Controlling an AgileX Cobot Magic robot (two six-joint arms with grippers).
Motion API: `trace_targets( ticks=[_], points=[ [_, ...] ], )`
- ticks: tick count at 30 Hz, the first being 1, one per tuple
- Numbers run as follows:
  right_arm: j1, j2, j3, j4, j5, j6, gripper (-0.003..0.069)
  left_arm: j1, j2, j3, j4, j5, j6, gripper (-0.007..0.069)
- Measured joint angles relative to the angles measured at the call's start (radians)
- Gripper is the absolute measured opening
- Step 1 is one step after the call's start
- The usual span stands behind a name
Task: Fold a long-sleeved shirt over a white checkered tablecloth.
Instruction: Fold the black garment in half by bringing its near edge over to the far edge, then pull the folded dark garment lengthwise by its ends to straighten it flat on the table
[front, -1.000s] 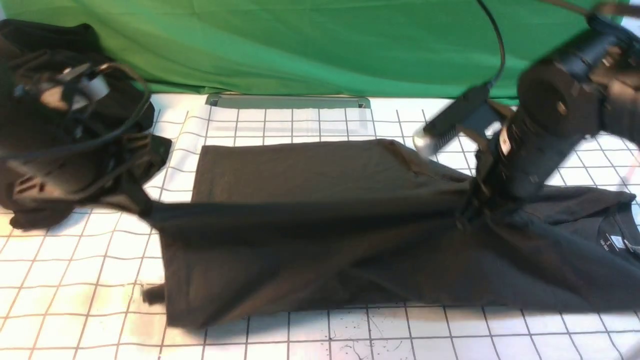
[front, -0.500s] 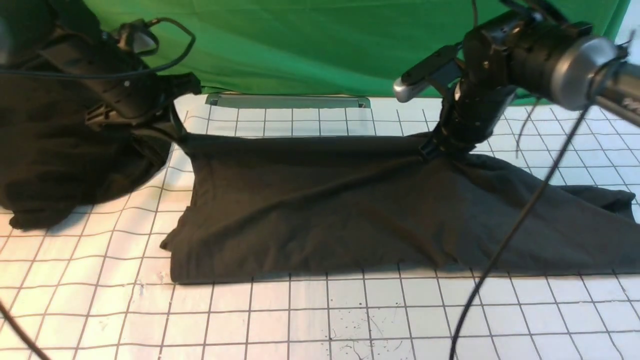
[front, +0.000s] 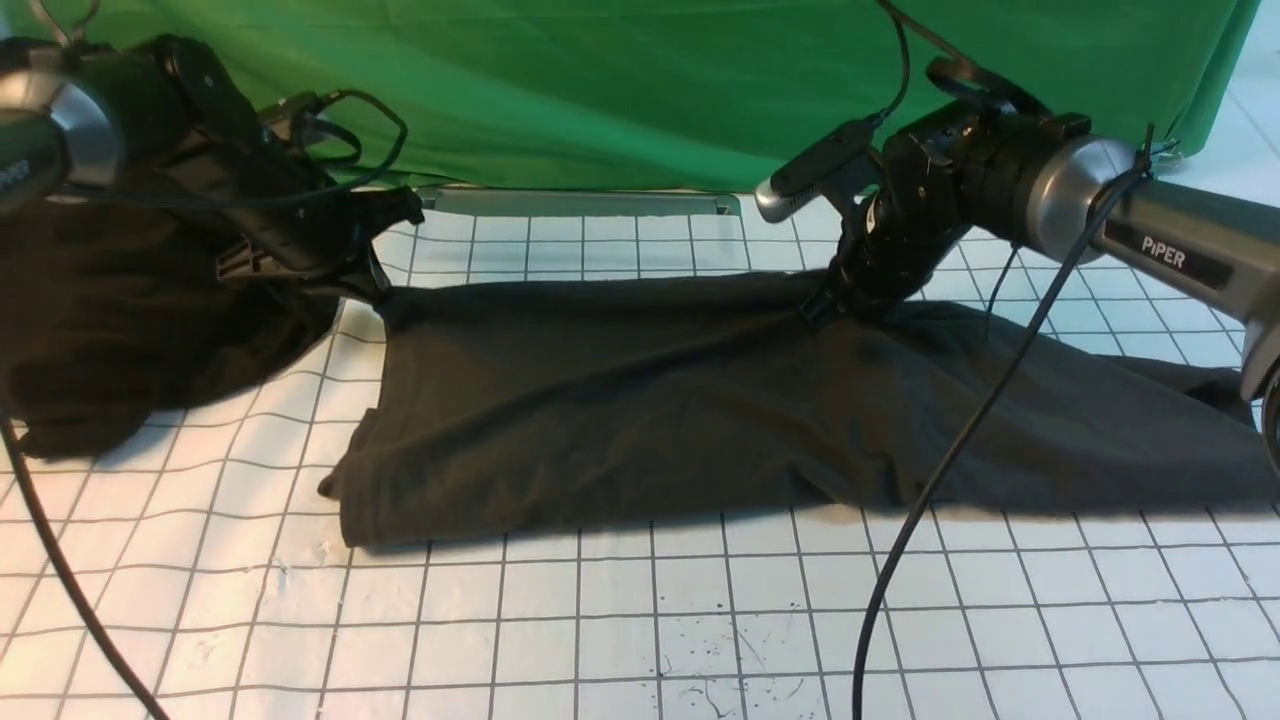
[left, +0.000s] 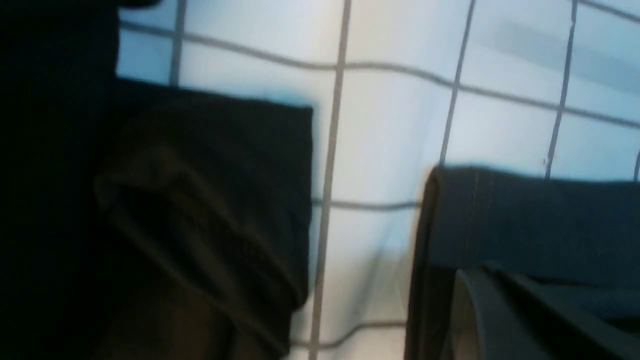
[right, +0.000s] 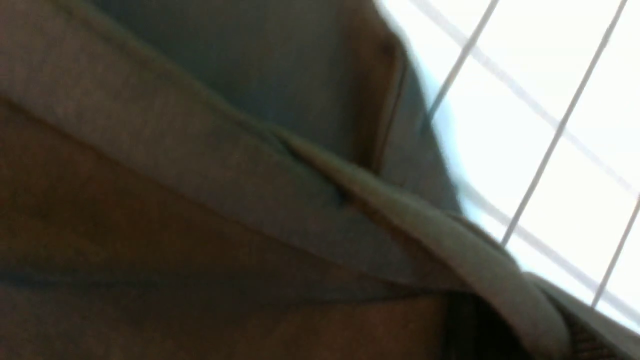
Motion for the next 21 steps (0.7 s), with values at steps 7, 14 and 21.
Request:
trace_targets(
  ticks=[7,14,21],
  points=[
    [-0.002,0.0,0.0,-0.018,-0.062,0.03,0.0249,0.0,0.0,-0.001,0.008,-0.038,-0.003,0.0057],
    [-0.002,-0.017,-0.045,-0.24,0.109,0.134,0.0444,0.001,-0.004,-0.032,0.061,0.053,-0.083,0.0281],
    [-0.045,-0.124,-0.14,-0.332,0.411,0.146,0.0311,0.001,-0.059,-0.145,0.065,0.183,-0.098,0.0442]
  ],
)
